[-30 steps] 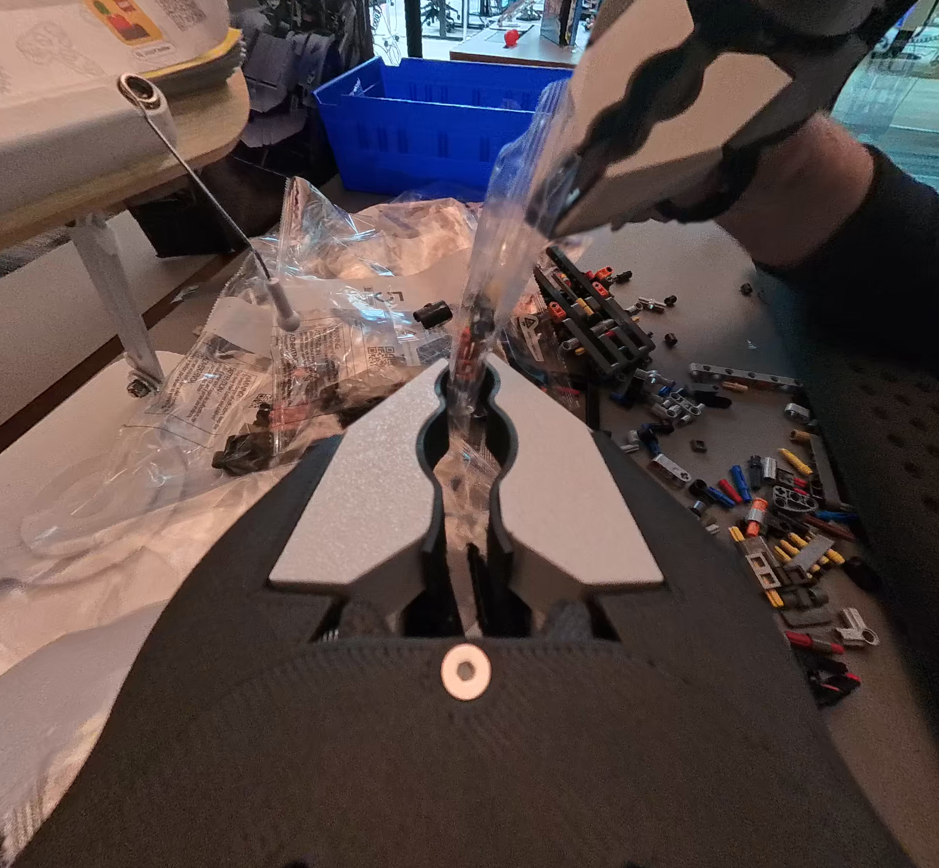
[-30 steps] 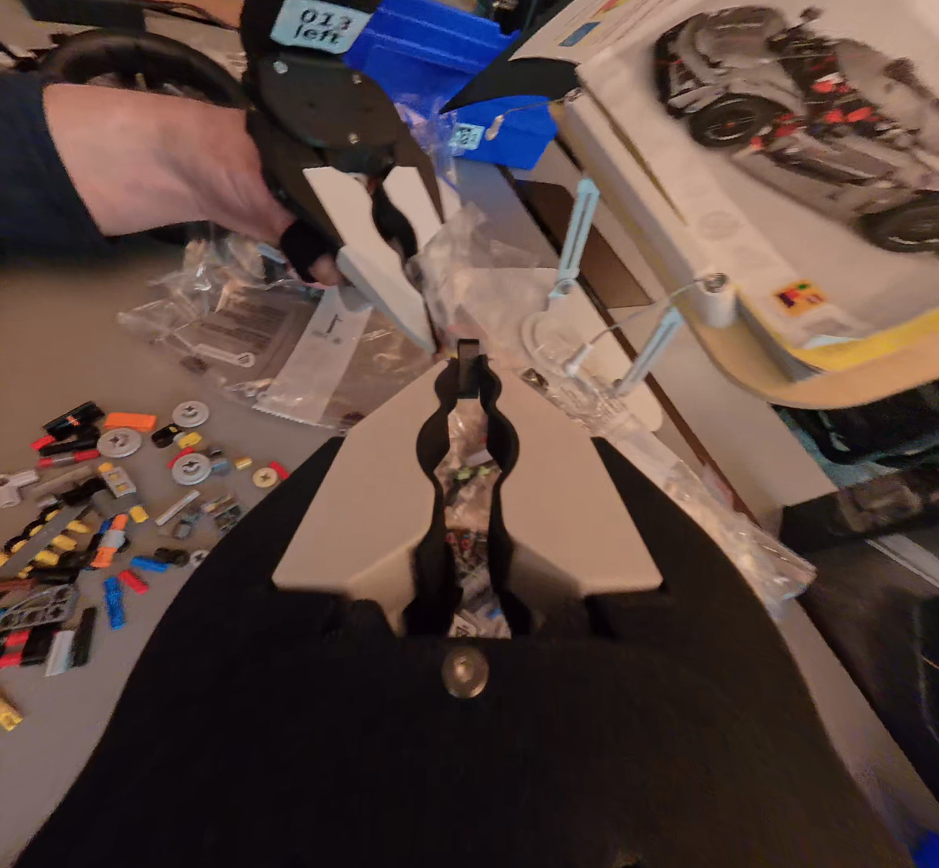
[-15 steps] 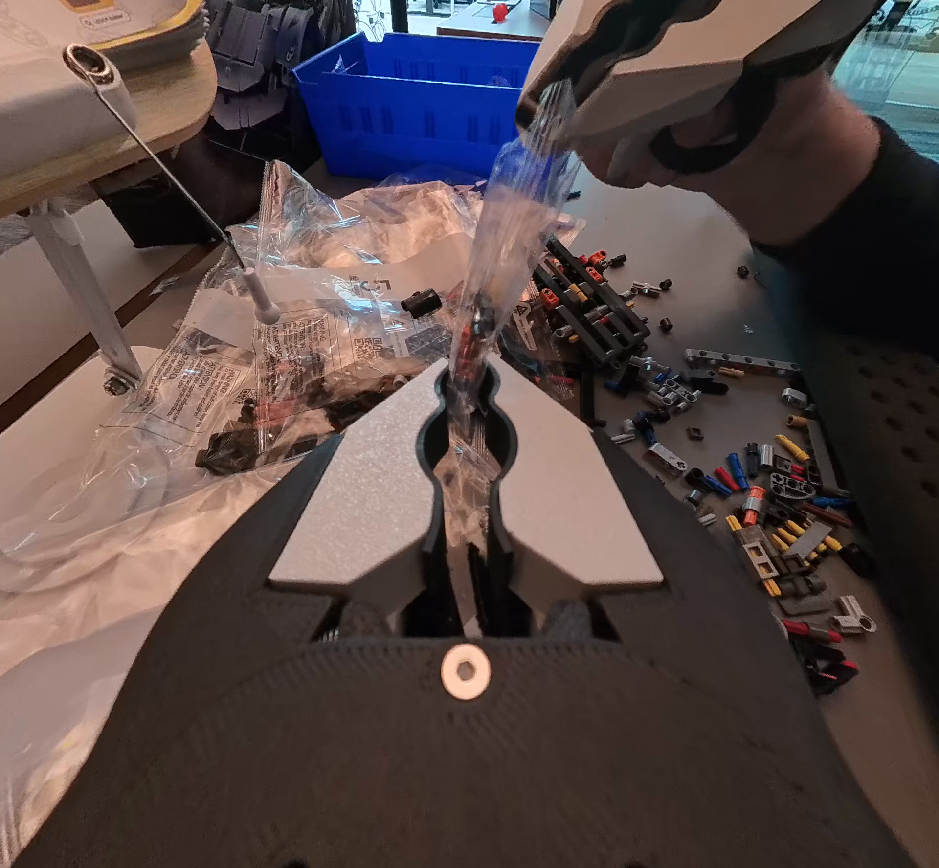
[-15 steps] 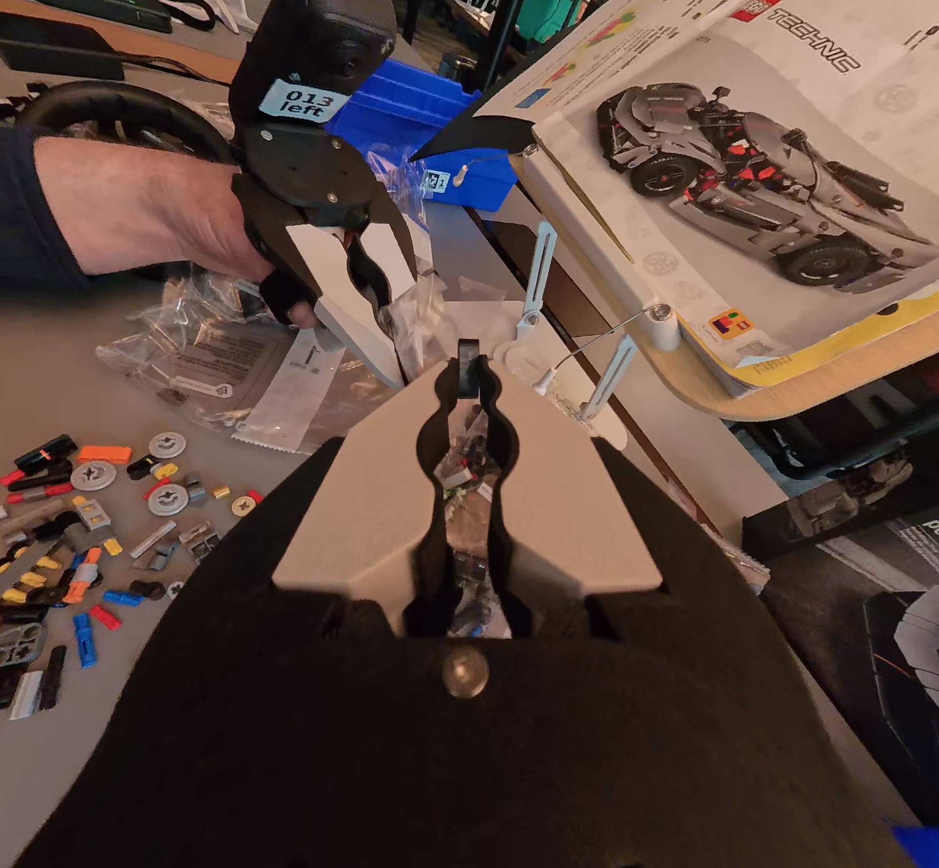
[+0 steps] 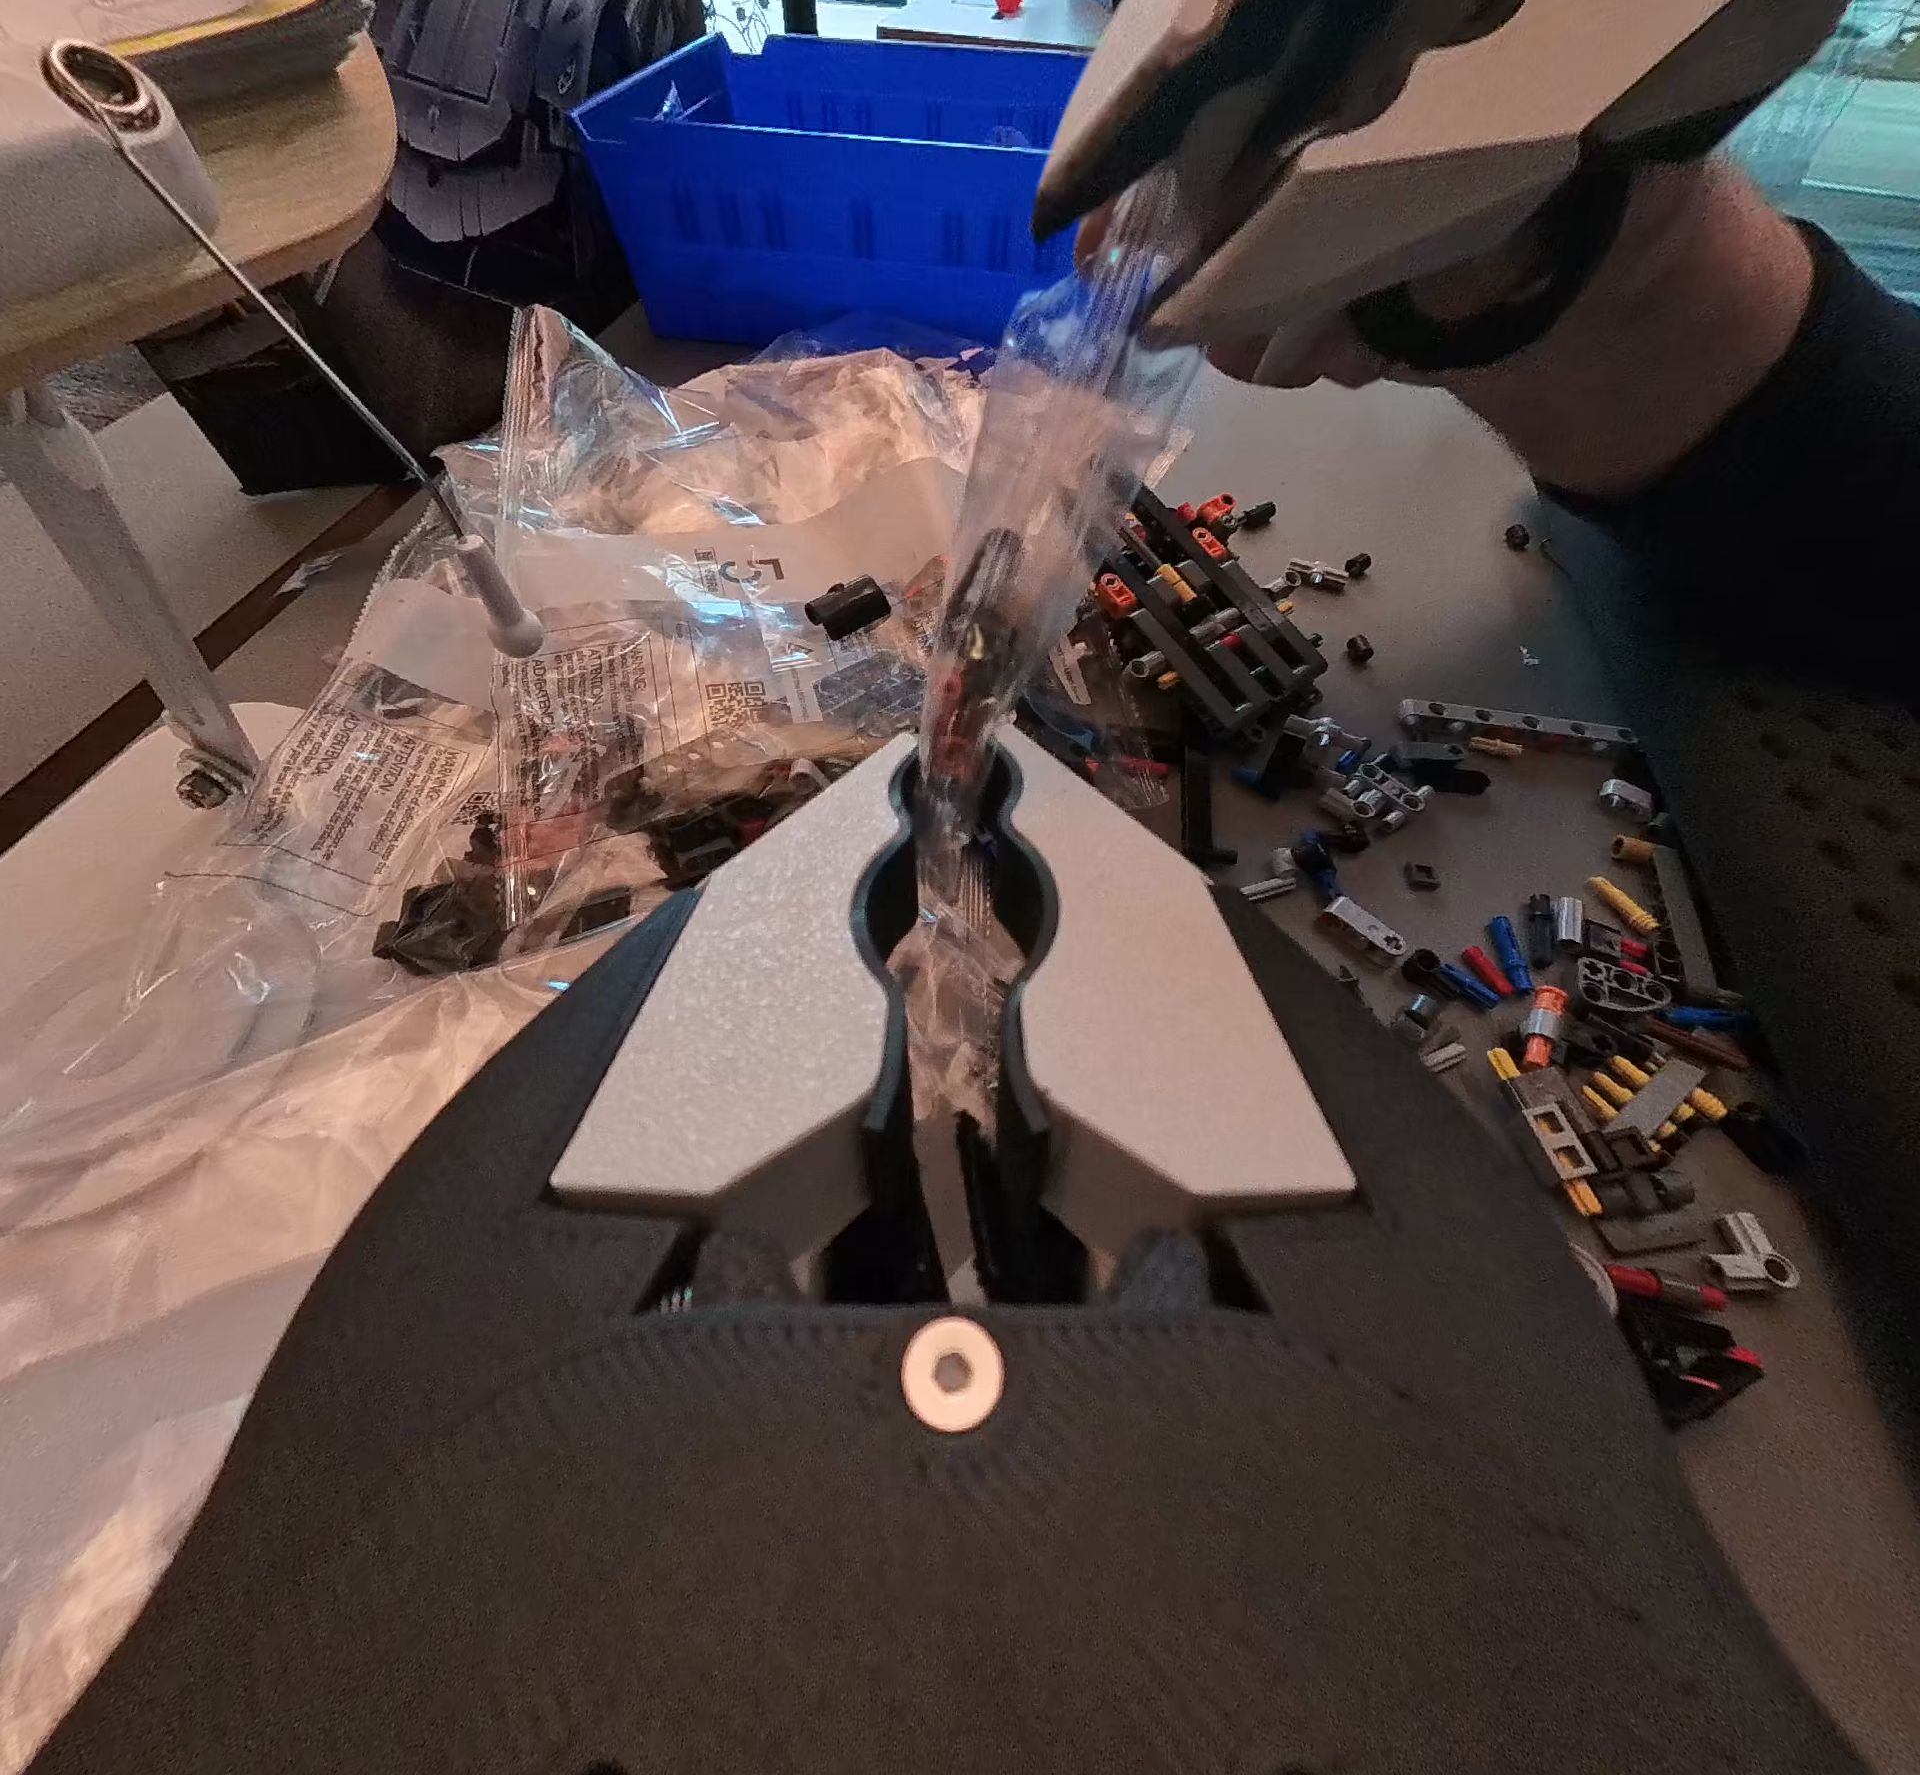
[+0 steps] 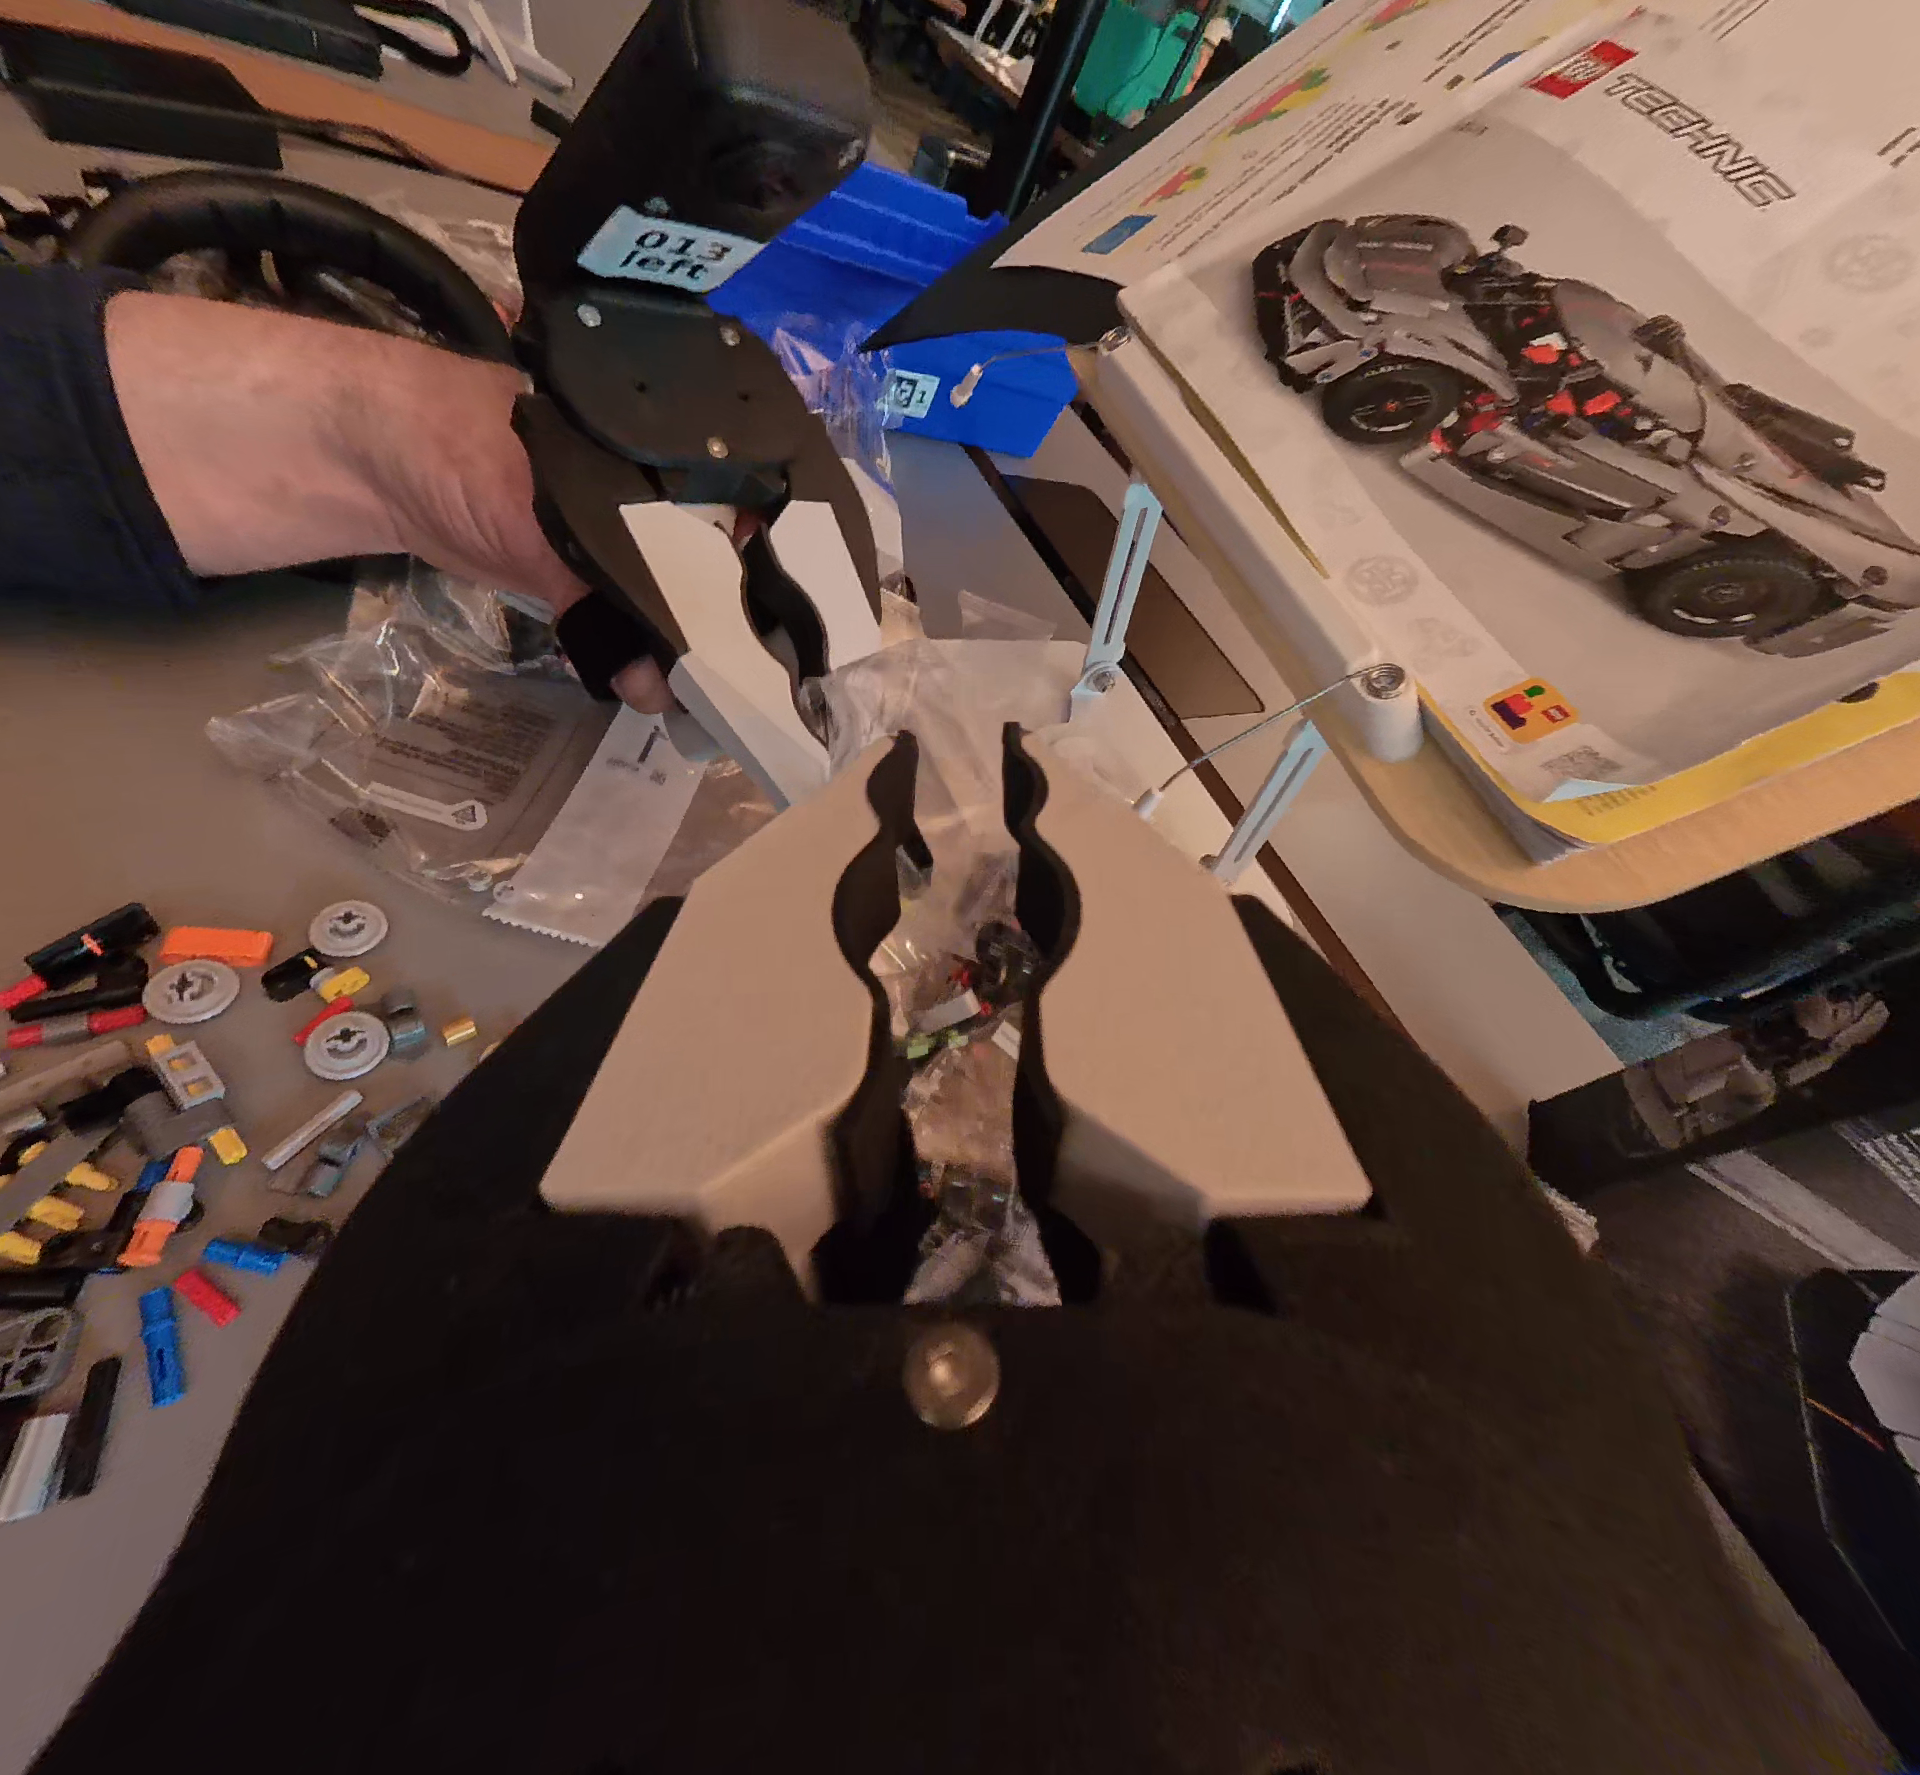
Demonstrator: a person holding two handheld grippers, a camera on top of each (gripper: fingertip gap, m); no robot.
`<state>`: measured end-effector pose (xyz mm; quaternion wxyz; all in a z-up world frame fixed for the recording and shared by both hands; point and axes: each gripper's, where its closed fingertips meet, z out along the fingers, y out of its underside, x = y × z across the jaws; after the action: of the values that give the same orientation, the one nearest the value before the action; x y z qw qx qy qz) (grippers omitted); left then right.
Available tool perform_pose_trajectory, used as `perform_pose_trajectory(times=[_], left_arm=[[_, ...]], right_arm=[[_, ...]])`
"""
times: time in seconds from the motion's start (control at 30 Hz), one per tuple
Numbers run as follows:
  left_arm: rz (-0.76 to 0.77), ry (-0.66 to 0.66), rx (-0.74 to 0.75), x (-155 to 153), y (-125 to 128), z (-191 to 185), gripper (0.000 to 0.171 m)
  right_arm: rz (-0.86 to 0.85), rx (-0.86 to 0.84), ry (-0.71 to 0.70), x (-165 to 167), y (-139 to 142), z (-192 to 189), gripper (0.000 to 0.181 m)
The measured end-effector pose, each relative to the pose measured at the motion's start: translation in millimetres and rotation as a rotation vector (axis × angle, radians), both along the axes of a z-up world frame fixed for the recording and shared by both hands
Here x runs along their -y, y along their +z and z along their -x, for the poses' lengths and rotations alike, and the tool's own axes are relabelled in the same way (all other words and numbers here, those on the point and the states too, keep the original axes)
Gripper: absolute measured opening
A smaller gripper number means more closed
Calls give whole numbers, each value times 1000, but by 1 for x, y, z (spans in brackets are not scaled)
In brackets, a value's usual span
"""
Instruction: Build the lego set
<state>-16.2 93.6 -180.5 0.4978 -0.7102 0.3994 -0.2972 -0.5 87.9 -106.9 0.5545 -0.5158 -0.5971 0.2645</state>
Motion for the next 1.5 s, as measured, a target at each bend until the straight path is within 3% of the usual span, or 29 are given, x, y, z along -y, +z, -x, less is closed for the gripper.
perform_pose_trajectory(times=[0.13,0.27,0.53,0.67,0.8,0.97,1.07,1.17,1.3,1.4,1.5], left_arm=[[-8,5,22,-1,5,2,5],[-20,22,45,-3,10,5,5],[-64,36,266,-3,49,19,5],[-51,61,318,-7,52,28,5],[-90,25,376,-1,65,26,5],[-75,69,364,-7,61,32,5],[-131,-1,384,6,72,22,6],[-97,132,269,-15,51,36,5],[-160,40,350,0,71,24,5],[-112,102,250,-11,49,29,5],[-128,50,248,-3,54,19,5]], right_arm=[[-7,-53,13,1,12,-8,8],[-43,-17,42,6,8,-11,3],[-85,97,114,22,-17,2,0],[11,151,208,35,-33,3,0],[-9,241,265,50,-53,10,1],[-4,283,323,66,-62,16,1],[42,309,396,81,-69,18,2],[69,423,442,94,-92,17,8],[106,582,447,97,-124,11,12],[134,647,459,99,-141,8,14],[105,699,426,92,-151,6,15]])
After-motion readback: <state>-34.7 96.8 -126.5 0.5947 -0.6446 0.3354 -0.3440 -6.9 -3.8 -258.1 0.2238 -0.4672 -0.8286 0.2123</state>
